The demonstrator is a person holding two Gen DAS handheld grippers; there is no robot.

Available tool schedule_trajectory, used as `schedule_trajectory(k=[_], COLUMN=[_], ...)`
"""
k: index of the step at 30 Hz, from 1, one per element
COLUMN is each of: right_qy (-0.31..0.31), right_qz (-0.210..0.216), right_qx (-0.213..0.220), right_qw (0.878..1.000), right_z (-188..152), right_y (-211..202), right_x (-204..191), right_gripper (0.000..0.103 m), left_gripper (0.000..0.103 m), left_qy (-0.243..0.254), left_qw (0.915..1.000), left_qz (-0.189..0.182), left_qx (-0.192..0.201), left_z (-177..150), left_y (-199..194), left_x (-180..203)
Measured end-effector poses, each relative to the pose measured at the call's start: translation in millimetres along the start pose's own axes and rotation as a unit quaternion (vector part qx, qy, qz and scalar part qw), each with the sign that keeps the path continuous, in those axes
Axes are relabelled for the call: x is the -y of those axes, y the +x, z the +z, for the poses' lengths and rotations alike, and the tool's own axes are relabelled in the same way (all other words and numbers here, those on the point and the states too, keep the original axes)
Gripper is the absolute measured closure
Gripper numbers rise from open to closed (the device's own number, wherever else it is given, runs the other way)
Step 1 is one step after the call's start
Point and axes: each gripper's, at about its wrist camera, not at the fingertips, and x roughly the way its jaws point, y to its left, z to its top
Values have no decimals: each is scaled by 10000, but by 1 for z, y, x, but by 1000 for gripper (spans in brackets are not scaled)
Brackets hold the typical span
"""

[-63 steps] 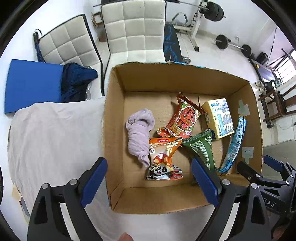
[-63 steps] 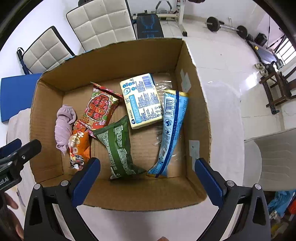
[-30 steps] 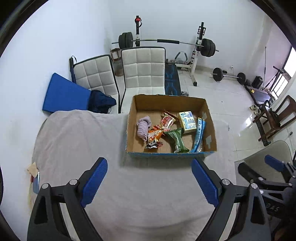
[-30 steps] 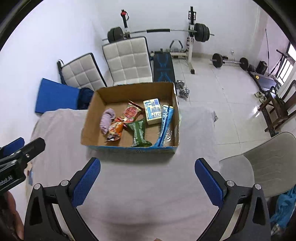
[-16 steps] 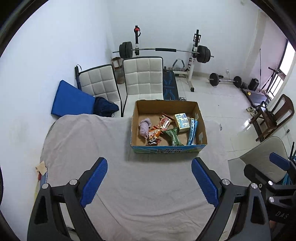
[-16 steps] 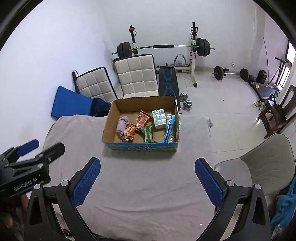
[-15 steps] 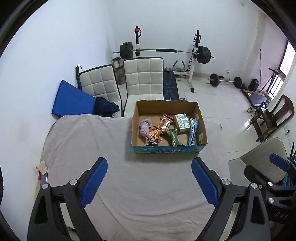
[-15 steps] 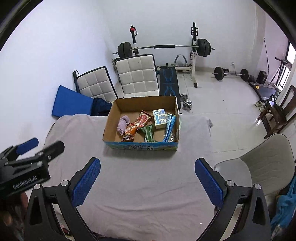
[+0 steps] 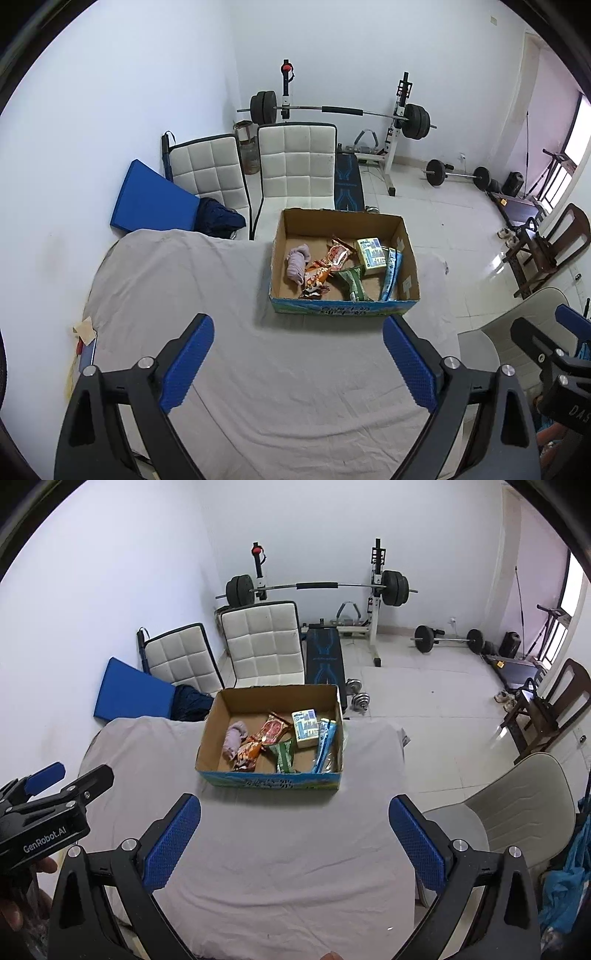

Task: Organize soft objects

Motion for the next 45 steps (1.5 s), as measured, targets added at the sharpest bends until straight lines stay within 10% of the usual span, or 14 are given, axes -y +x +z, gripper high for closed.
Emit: schedule_trajectory(k=[45], right_qy=[57], right_qz=[-195], right_qx=[259], right_qw=[9995], right_z=[27], right_y=[2], right_x=[18], right_gripper=[0], left_gripper=[2], left_qy=[-103], left_qw=[9997], left_qz=[-137], left_qx=[164], left_z=[13], left_y=[-2], left_x=[12])
